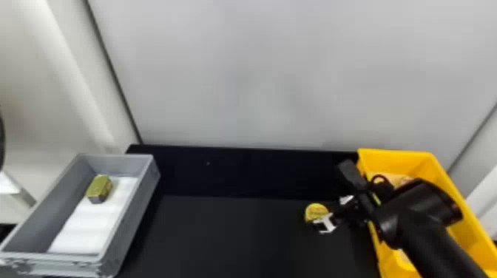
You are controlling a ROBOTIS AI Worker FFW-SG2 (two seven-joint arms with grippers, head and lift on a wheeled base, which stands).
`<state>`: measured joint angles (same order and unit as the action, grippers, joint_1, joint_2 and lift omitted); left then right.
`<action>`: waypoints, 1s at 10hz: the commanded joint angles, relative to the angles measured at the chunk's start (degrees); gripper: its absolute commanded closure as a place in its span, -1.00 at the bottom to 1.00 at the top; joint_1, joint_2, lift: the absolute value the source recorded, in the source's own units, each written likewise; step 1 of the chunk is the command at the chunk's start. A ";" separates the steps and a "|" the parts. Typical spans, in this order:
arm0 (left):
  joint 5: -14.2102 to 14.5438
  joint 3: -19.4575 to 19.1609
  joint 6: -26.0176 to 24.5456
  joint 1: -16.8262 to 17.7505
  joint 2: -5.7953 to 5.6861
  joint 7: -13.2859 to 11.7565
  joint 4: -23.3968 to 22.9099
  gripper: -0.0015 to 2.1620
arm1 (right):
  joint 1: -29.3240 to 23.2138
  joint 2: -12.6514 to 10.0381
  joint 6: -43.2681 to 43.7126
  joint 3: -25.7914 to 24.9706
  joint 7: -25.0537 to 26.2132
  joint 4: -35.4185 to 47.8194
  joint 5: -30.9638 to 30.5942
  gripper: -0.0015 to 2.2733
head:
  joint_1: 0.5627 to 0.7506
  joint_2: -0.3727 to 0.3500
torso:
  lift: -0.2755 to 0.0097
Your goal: Pick up the round yellow can and place it in the yellow rectangular box
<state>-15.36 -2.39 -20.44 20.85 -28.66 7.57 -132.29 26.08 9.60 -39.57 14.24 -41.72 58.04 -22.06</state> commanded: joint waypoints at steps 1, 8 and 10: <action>0.06 -1.04 -1.19 -0.81 -0.45 -0.01 -1.04 -0.92 | -3.23 0.86 -8.62 -1.23 -2.33 12.62 -1.68 -0.43 | 0.07 0.18 | 0.86; -0.02 -1.57 -3.04 -0.72 -0.45 0.17 -1.66 -0.92 | -3.49 4.20 -24.36 -8.53 -15.70 41.36 -16.63 -0.43 | 0.07 0.18 | 0.86; -0.02 -1.39 -3.83 -0.64 -0.54 0.17 -1.74 -0.92 | -3.67 5.25 -26.73 -12.84 -18.16 46.46 -20.85 -0.43 | 0.07 0.18 | 0.86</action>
<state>-15.37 -4.07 -23.72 20.07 -29.17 7.73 -133.96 22.45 14.12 -64.90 4.39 -58.70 101.06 -39.67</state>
